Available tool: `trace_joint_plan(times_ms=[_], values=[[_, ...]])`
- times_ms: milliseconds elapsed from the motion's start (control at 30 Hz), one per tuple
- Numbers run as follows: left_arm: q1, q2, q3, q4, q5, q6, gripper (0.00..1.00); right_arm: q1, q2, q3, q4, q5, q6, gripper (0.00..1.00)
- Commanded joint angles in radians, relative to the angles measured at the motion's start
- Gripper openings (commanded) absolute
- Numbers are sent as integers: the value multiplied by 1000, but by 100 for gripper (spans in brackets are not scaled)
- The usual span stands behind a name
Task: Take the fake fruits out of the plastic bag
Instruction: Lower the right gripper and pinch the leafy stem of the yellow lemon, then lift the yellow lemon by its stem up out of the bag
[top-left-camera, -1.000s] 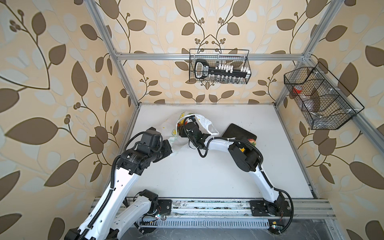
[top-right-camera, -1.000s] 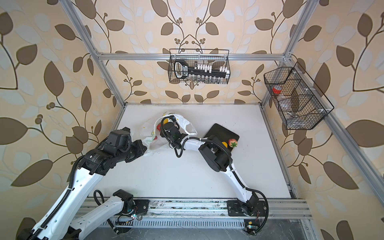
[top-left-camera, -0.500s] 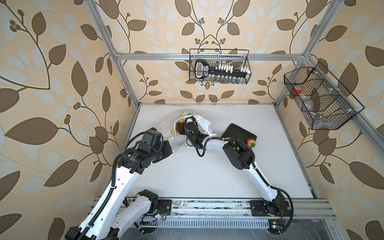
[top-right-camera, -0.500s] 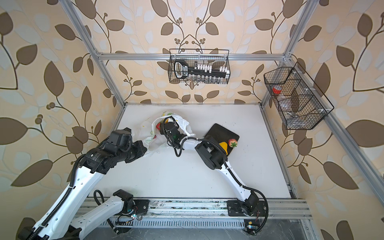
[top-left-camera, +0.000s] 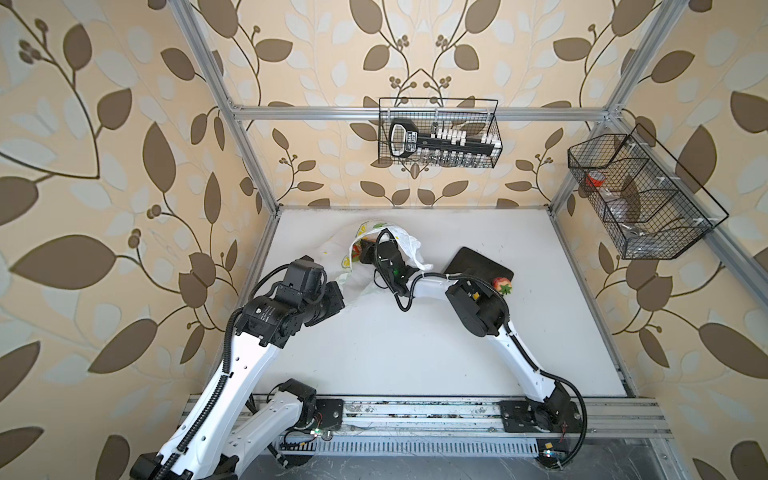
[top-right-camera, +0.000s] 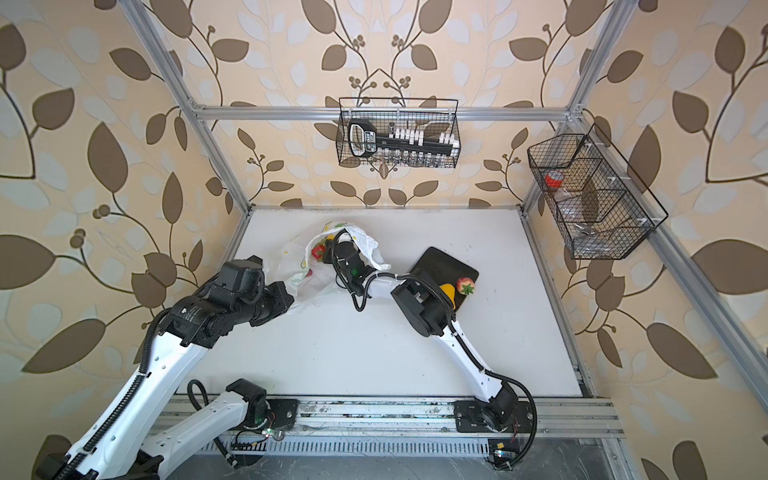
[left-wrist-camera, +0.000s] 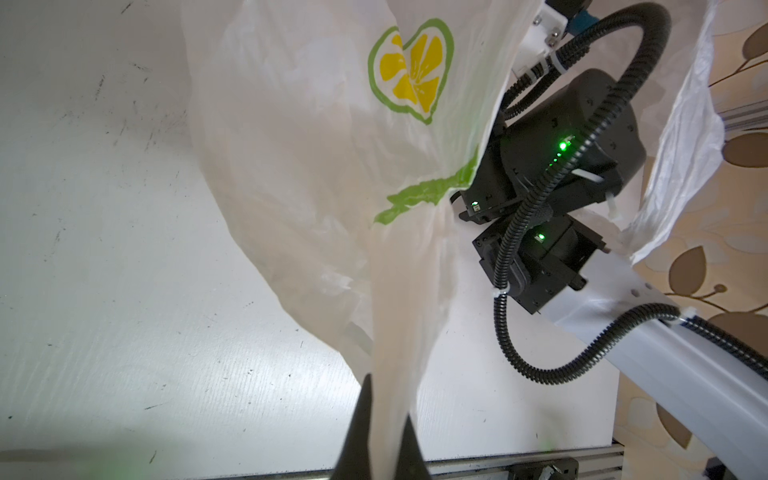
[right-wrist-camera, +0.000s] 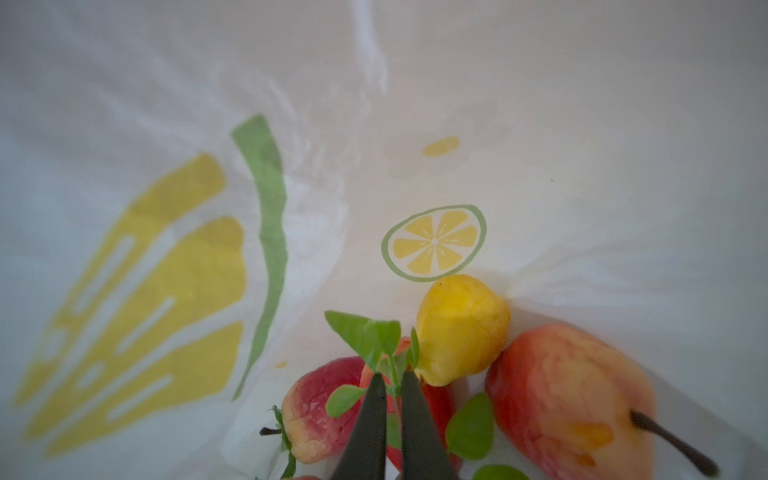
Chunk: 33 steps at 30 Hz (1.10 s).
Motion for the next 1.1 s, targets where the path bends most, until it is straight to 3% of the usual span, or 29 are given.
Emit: trace_joint_plan(times_ms=[0, 67, 200, 333, 567, 833, 1067], values=[[-6, -17, 29, 12, 10, 7, 0, -2, -25, -43, 37, -23, -6, 7], [-6, -19, 27, 18, 11, 6, 0, -1, -27, -43, 26, -22, -15, 9], [-6, -21, 29, 20, 11, 6, 0, 0, -21, -29, -23, -13, -21, 38], [-6, -27, 27, 21, 12, 7, 0, 2, -3, -15, -40, -35, -16, 43], [-6, -26, 30, 25, 10, 13, 0, 2, 25, 19, -80, -44, -13, 36], [-6, -23, 30, 35, 12, 14, 0, -6, 29, 22, -87, -69, -16, 16], [-6, -24, 24, 54, 10, 10, 0, -6, -20, -20, -67, -103, -15, 5]])
